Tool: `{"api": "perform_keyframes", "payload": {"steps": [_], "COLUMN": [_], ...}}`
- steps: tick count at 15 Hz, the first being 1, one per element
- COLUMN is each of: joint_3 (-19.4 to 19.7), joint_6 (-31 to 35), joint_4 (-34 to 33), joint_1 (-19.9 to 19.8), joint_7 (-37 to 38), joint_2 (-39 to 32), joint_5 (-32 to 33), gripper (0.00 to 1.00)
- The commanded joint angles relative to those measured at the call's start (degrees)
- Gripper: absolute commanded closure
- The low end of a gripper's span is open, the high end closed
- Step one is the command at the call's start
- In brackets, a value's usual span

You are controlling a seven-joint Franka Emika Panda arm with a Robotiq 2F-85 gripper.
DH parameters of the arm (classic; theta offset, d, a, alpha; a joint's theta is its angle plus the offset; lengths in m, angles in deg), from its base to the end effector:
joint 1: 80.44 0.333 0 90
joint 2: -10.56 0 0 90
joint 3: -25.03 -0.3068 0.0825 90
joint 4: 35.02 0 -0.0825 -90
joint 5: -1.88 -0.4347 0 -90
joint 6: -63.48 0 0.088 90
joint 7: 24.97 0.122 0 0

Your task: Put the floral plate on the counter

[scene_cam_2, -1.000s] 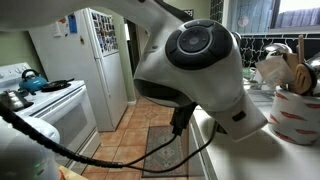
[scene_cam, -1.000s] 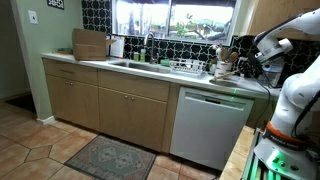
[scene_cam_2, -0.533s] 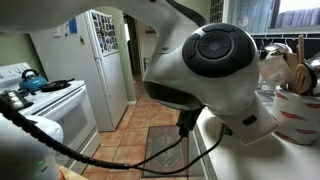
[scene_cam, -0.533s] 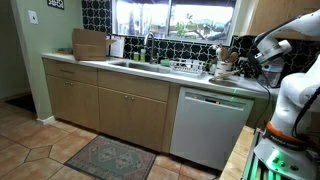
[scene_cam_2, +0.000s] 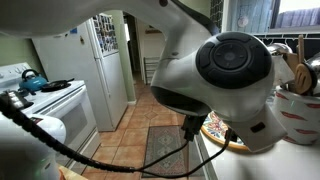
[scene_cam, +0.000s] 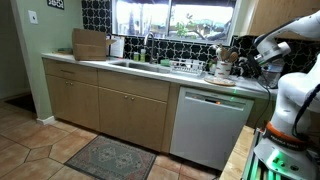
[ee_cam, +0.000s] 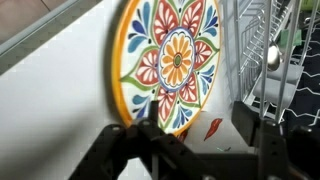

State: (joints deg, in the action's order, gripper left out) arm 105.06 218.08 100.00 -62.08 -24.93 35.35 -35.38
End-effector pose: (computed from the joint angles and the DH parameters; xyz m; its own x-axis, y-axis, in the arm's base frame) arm 0.2605 -0.5060 0.3386 -0.1433 -0.9895 0.0185 -0.6584 0.0814 -0.7483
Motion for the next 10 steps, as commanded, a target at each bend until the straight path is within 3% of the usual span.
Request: {"api": "perform_keyframes", "payload": {"steps": [1, 5, 8, 10], "joint_3": [4.21, 3.27, -3.46, -11.13], "joint_6": [-2.56, -5.77, -7.62, -7.81], "joint_4": [-1.81, -2.24, -1.72, -1.17], "joint_1": [3.59, 2.42, -3.79, -10.28], "joint_7": [-0.02, 1.02, 1.75, 3.62], "joint_2": [-0.96, -3.52, -7.25, -10.58], "joint_5": [0.69, 3.18, 6.15, 9.79], "gripper": [0.00, 0.00, 0.01, 0.00]}}
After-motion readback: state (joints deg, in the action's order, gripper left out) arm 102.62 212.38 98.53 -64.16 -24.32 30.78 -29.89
